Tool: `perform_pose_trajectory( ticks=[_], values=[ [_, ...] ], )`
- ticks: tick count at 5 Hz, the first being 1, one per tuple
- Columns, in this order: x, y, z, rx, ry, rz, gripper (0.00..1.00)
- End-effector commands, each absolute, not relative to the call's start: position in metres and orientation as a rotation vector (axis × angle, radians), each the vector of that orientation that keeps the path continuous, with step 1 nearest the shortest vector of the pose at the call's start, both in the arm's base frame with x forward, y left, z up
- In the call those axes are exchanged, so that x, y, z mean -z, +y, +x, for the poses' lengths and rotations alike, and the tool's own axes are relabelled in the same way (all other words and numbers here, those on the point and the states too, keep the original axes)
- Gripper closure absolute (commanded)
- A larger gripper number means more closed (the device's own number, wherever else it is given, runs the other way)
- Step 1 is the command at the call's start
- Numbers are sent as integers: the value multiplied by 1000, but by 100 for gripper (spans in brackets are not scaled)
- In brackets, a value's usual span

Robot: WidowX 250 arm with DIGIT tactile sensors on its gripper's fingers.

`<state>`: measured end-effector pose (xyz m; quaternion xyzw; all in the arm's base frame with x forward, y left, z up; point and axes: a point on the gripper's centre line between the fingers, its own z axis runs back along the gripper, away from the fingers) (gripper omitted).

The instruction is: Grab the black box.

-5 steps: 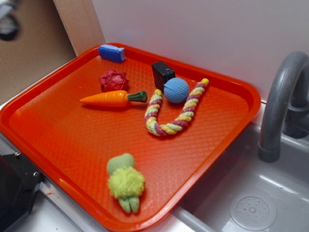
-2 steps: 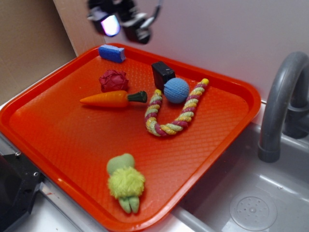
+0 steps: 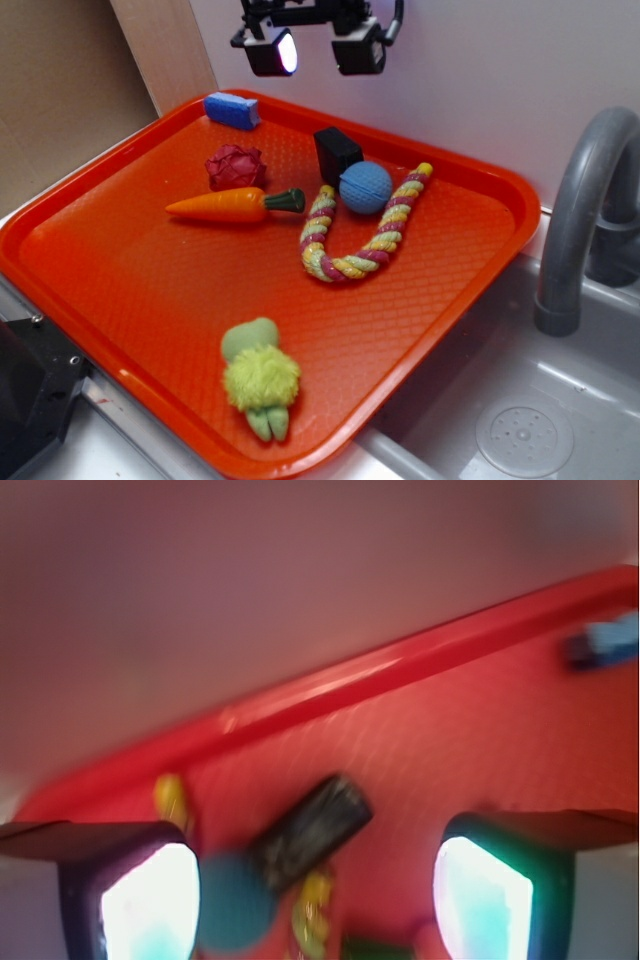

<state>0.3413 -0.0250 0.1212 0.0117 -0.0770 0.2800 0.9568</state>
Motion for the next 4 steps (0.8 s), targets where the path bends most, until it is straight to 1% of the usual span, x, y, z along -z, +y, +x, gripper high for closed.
perform_pose_trajectory(
  ticks=[1, 2, 3, 4],
  values=[
    [-125, -12, 337, -1047, -286, 47, 0],
    [-115, -13, 344, -1073, -248, 17, 0],
    [-98, -17, 351, -1049, -188, -17, 0],
    [-85, -23, 352, -1039, -148, -49, 0]
  ],
)
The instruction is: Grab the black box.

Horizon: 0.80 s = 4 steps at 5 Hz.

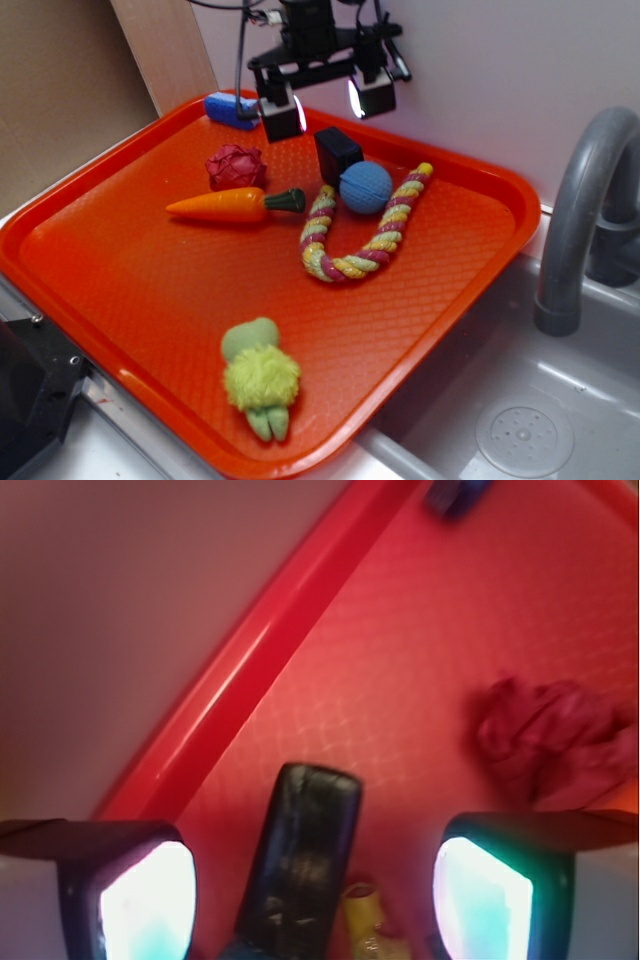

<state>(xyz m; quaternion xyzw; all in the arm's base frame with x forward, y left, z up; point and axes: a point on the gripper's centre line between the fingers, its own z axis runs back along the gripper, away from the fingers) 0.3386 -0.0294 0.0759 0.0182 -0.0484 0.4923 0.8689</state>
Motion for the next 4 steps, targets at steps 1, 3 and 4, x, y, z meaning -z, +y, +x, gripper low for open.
perform_pose_trajectory(
  ticks=[1, 3, 4],
  values=[
    [-64, -30, 353, -1046, -136, -14, 0],
    [-46, -24, 333, -1078, -126, 42, 100],
    [-58, -20, 332, -993, -116, 28, 100]
  ],
)
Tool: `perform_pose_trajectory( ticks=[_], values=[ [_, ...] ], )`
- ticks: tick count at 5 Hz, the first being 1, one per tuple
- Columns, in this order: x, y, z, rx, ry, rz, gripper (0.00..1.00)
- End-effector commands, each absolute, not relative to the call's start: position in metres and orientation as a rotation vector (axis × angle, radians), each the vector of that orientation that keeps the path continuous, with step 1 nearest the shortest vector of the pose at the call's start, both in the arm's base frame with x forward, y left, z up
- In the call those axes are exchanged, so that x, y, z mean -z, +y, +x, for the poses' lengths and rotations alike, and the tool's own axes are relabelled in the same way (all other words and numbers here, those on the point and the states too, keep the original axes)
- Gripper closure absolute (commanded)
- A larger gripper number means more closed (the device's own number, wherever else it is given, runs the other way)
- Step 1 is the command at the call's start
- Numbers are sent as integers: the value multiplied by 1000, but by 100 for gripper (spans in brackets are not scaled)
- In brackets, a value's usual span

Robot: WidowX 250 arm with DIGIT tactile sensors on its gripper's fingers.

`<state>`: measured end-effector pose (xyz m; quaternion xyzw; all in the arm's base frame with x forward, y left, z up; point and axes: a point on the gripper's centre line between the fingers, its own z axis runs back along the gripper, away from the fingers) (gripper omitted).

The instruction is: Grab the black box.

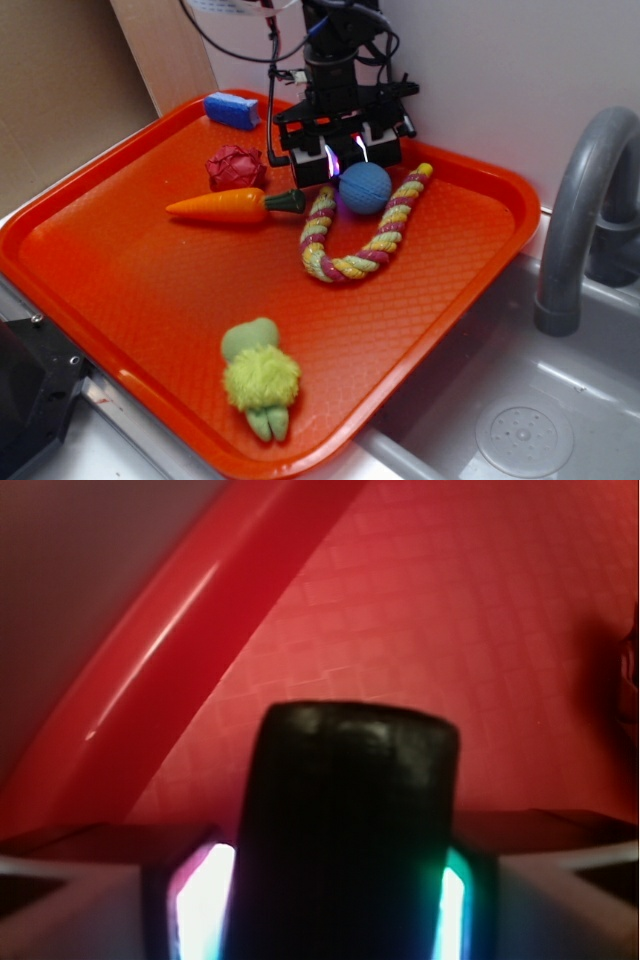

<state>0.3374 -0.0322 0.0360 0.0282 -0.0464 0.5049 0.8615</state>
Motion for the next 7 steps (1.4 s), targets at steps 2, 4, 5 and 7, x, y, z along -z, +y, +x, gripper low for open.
perform_pose_trajectory(
  ticks=[2, 4, 5, 7],
  values=[
    [-158, 4, 289, -494, -150, -41, 100],
    [-234, 15, 252, 8, -159, -50, 100],
    [-223, 19, 246, 255, -103, -71, 100],
    [-217, 22, 248, 212, -92, -84, 100]
  ],
)
